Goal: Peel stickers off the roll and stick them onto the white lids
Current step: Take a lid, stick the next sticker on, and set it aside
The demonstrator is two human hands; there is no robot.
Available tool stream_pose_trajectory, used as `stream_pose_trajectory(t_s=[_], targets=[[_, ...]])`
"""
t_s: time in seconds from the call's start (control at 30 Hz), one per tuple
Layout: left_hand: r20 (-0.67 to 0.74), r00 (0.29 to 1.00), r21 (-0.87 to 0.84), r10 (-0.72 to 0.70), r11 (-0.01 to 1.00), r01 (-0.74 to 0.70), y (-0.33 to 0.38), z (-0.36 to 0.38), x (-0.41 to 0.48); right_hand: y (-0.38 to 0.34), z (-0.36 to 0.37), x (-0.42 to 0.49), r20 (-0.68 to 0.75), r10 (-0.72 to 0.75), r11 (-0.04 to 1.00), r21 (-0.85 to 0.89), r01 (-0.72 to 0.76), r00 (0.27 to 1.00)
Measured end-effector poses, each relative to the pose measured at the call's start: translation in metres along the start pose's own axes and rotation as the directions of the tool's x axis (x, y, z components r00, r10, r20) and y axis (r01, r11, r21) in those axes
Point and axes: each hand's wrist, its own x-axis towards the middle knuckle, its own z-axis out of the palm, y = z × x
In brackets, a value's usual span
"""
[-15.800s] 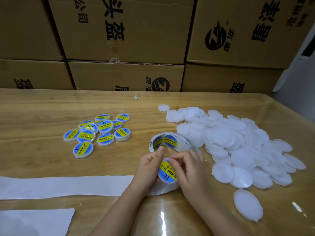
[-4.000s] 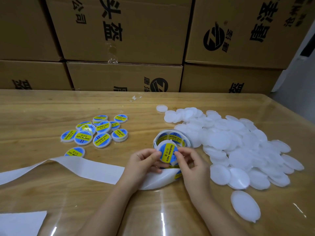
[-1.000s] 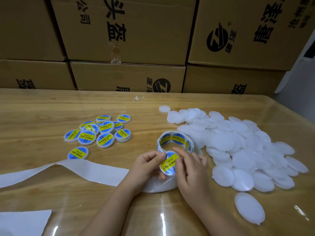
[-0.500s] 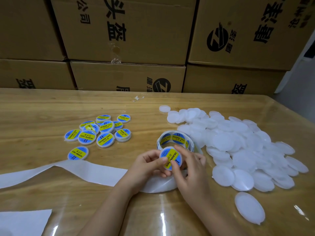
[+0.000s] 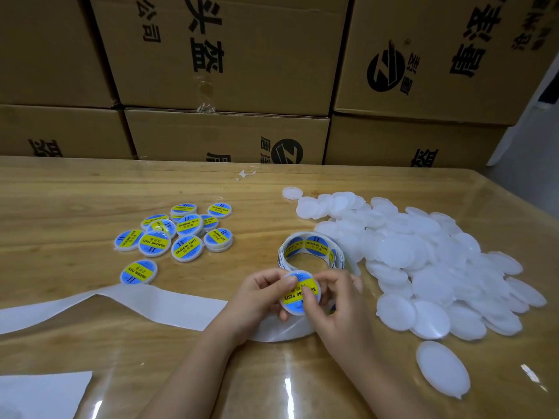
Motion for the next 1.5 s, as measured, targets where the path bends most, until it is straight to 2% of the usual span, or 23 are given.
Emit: stream_pose_trajectory(t_s=[0.13,0.3,0.4,0.53,0.67,0.73,0.83,0.9,1.0,1.13,1.27,1.33,1.4,1.5], targets=[[-0.007,1.000,0.008,0.024,1.000,-0.024,0.002,0.001,0.000,-0.002,0.000,-0.001,0.040,0.022,0.998,0.050,-0.024,0.999],[-0.030,1.000,0.021,-0.004,1.000,0.005,0.003,0.000,-0.002,-0.005,-0.002,-0.002,0.116,0.004,0.999,-0.042,0.001,0.993],[-0.006,1.000,0.010,-0.030,0.999,0.030,0.003,0.000,-0.003,-0.007,-0.003,-0.002,0.113,-0.013,0.998,-0.065,0.020,0.994],[0.063,0.997,-0.099,-0.041,0.994,0.047,0.006,0.000,-0.004,-0.010,-0.003,-0.002,0.138,-0.065,0.996,-0.053,0.073,0.988],[0.024,0.999,-0.070,-0.034,0.997,0.036,0.005,0.004,-0.004,-0.005,-0.001,-0.002,0.112,-0.073,0.996,-0.036,0.078,0.991],[0.002,1.000,0.018,0.001,1.000,-0.001,0.005,0.006,-0.004,-0.001,-0.001,-0.001,0.041,-0.020,0.999,-0.039,0.021,0.999],[0.063,0.998,0.044,0.003,0.999,-0.005,0.004,0.006,-0.004,0.003,-0.004,0.000,-0.036,0.107,0.994,-0.012,-0.108,0.994],[0.069,0.997,0.035,-0.015,0.999,0.012,0.004,0.004,-0.004,0.004,-0.004,0.001,-0.054,0.128,0.992,-0.009,-0.128,0.990],[-0.006,1.000,0.012,-0.009,1.000,0.009,0.003,0.000,-0.002,0.001,-0.004,0.003,-0.032,0.144,0.989,0.023,-0.143,0.989],[-0.096,0.995,-0.040,0.017,0.999,-0.021,0.003,-0.002,-0.001,-0.006,-0.004,0.000,0.086,0.068,0.997,-0.042,-0.064,0.994],[-0.049,0.999,-0.083,0.006,0.997,-0.010,0.002,0.000,-0.001,-0.011,-0.002,0.000,0.160,-0.097,0.980,-0.160,0.122,0.982],[-0.039,0.999,-0.069,0.007,0.998,-0.010,0.002,0.000,-0.001,-0.011,-0.002,0.002,0.173,-0.123,0.970,-0.187,0.155,0.977],[-0.048,0.999,-0.051,0.008,0.999,-0.011,0.003,0.000,-0.001,-0.011,-0.003,0.003,0.178,-0.140,0.969,-0.179,0.172,0.974],[-0.048,0.999,-0.018,0.004,1.000,-0.005,0.002,-0.002,0.000,-0.010,-0.004,0.002,0.134,-0.104,0.993,-0.043,0.111,0.986]])
